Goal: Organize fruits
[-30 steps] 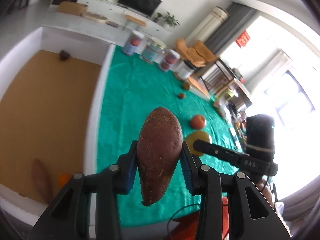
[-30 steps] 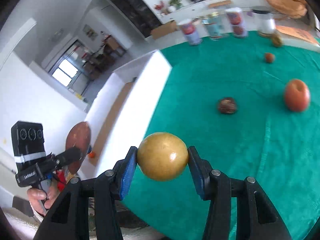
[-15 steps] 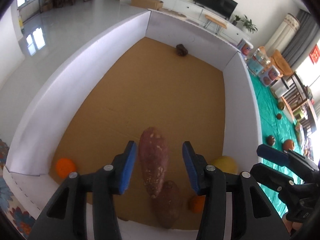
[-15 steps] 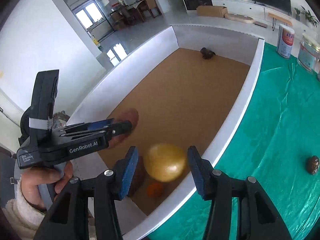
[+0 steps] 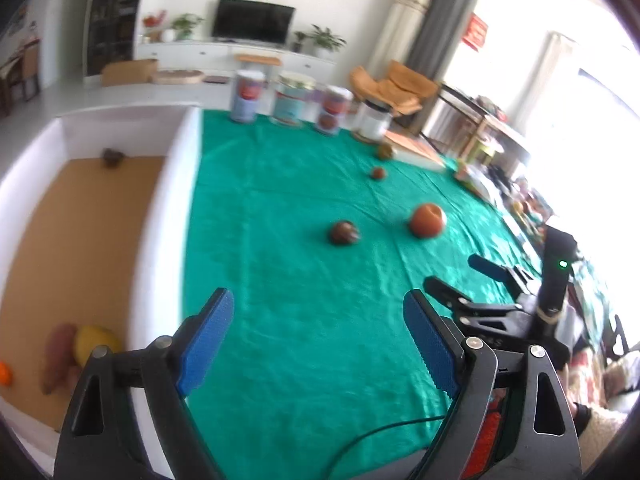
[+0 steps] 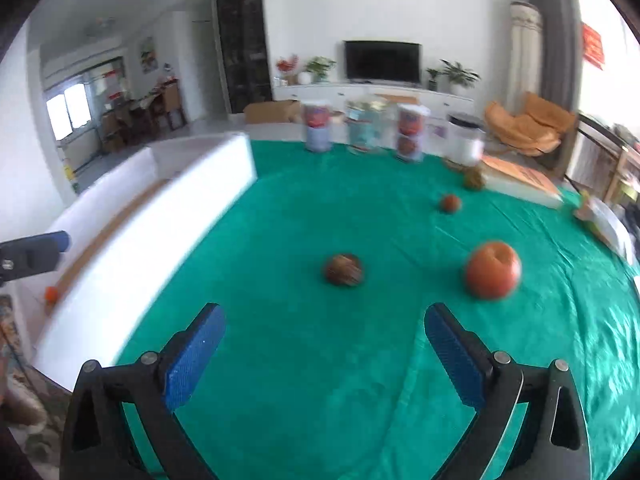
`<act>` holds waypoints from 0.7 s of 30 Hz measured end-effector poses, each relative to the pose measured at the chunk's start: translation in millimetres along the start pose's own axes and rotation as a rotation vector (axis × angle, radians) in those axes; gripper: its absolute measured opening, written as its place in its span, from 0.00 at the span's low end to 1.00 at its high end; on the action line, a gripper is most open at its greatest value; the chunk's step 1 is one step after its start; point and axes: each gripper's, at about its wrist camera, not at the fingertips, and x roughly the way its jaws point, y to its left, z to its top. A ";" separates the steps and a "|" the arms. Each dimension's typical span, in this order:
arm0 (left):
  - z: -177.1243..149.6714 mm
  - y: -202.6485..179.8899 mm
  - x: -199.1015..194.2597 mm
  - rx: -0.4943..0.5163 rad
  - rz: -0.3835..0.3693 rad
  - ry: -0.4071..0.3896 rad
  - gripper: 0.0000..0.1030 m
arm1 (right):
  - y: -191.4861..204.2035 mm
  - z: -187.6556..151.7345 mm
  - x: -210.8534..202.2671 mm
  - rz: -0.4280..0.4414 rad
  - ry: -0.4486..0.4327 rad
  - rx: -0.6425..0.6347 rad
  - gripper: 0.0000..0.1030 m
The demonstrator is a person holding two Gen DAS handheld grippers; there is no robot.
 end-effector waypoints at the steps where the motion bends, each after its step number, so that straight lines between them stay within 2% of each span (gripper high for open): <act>1: -6.2 -14.6 15.2 0.022 -0.022 0.009 0.85 | -26.5 -14.5 2.2 -0.063 0.024 0.045 0.96; 4: -21.1 -45.8 60.9 0.085 0.002 0.006 0.85 | -99.1 -49.1 -3.1 -0.202 0.067 0.242 0.96; 6: -23.3 -55.6 90.3 0.119 0.049 0.014 0.85 | -136.6 -54.2 -13.0 -0.209 0.047 0.428 0.96; 7: -22.7 -58.6 103.1 0.134 0.070 0.021 0.85 | -149.4 -52.7 -18.9 -0.228 0.025 0.466 0.96; 10: -17.8 -58.8 131.7 0.166 0.143 0.043 0.85 | -161.7 -47.8 -10.9 -0.333 0.052 0.406 0.98; 14: -12.7 -47.4 159.2 0.171 0.219 0.069 0.85 | -168.1 -46.9 20.3 -0.345 0.089 0.382 0.98; 16: -12.9 -40.2 169.7 0.151 0.224 0.090 0.85 | -165.1 -47.3 36.4 -0.333 0.131 0.366 0.98; 21: -17.5 -37.6 177.5 0.148 0.253 0.091 0.86 | -160.6 -48.0 40.9 -0.332 0.138 0.327 0.98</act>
